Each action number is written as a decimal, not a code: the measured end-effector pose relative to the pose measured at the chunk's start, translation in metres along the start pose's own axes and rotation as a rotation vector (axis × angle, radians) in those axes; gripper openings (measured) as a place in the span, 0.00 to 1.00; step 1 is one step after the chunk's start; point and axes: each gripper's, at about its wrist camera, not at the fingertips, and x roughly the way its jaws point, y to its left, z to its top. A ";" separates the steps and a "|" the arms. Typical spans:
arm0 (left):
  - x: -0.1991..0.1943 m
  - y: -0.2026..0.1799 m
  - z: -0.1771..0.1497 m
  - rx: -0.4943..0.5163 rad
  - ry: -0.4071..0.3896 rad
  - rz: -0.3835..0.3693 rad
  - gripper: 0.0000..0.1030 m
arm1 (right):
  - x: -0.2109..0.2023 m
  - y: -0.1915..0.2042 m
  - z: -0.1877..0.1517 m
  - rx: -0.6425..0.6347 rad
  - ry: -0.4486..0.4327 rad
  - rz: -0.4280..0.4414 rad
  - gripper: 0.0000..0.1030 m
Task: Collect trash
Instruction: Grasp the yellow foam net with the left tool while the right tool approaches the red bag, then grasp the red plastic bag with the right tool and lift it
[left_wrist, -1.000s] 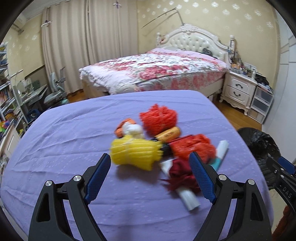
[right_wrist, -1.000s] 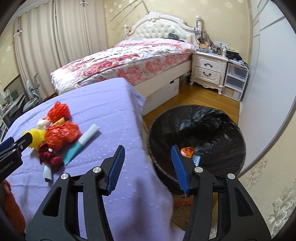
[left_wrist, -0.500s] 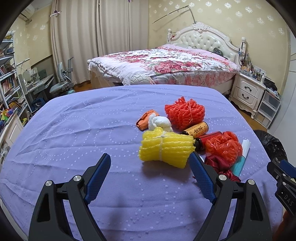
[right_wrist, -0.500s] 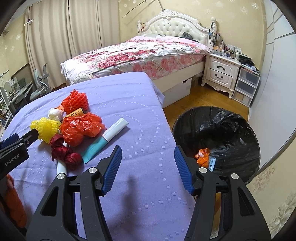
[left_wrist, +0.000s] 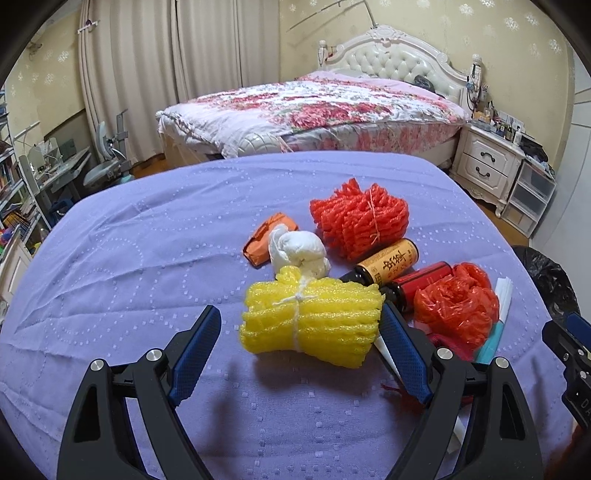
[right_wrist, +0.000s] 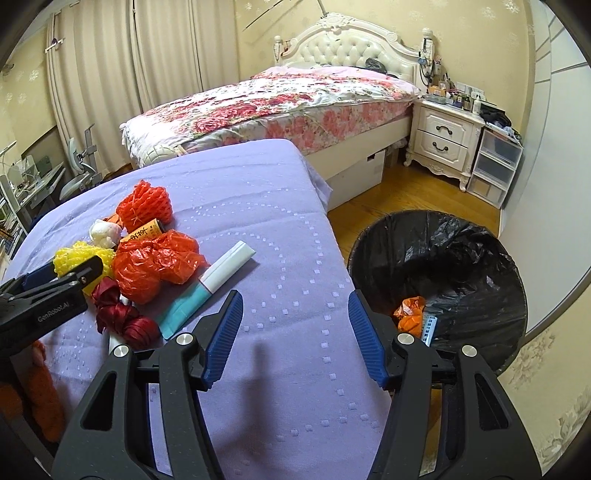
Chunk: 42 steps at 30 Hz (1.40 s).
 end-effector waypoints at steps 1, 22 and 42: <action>0.000 0.001 -0.001 -0.004 0.005 -0.010 0.82 | 0.001 0.002 0.000 -0.003 0.000 0.002 0.56; -0.034 0.045 -0.011 -0.032 -0.073 0.012 0.57 | 0.004 0.071 0.018 -0.140 -0.011 0.111 0.58; -0.028 0.079 -0.017 -0.103 -0.048 0.034 0.57 | 0.028 0.100 0.028 -0.171 0.062 0.179 0.39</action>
